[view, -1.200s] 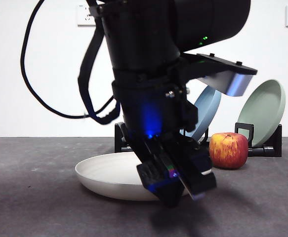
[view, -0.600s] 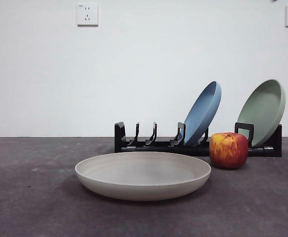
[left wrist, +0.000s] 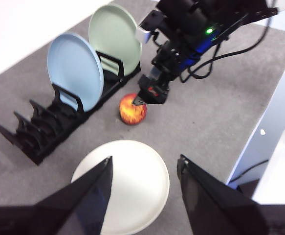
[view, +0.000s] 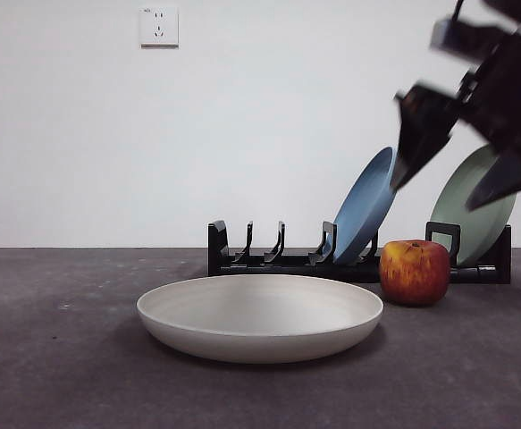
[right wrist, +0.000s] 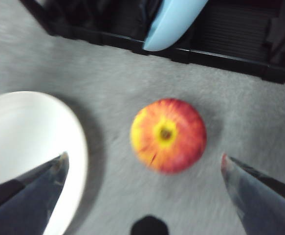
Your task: Take the yellow plate from the plate rack,put the plate on the table,take the apple from the table,put the apple in the plate
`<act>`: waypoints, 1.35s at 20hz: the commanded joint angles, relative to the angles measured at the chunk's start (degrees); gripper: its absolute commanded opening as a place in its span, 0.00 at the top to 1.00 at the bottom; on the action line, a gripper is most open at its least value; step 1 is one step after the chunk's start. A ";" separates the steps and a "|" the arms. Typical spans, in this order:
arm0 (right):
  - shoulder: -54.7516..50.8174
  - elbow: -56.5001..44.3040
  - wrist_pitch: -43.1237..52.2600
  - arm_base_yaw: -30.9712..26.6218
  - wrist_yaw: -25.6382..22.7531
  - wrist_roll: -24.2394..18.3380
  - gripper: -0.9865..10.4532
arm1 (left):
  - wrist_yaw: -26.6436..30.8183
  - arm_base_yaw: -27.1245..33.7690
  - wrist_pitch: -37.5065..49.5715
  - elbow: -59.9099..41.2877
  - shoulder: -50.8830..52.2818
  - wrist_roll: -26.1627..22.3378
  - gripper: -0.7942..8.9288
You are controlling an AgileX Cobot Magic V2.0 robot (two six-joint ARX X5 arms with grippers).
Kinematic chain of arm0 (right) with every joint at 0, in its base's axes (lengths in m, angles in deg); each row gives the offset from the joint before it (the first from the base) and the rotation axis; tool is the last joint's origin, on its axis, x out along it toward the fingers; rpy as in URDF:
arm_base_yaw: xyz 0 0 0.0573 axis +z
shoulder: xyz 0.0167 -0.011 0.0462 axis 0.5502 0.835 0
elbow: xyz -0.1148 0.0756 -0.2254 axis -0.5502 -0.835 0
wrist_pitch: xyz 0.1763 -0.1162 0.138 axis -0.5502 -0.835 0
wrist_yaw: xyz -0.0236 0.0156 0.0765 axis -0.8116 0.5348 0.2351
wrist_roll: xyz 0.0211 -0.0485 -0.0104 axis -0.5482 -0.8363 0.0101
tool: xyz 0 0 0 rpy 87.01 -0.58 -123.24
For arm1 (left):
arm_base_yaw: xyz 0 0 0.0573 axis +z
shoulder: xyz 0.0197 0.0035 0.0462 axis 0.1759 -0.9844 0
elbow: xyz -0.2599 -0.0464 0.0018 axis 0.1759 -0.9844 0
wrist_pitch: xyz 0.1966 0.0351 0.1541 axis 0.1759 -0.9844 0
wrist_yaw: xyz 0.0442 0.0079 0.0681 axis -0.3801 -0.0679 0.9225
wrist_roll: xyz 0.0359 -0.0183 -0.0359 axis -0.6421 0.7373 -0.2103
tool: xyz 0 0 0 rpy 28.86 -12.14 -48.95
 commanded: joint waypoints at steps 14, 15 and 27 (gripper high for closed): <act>17.40 0.13 14.71 2.64 -8.57 -2.27 0.31 | -4.37 -0.22 -2.29 -0.26 0.07 4.66 0.69; 17.53 0.13 14.93 2.64 -8.55 -2.27 0.39 | -4.35 -0.22 -2.29 -0.26 0.07 4.66 0.69; 16.61 0.15 14.88 2.60 -8.48 -1.33 0.93 | -4.24 -0.20 -3.30 -0.26 0.07 4.66 0.69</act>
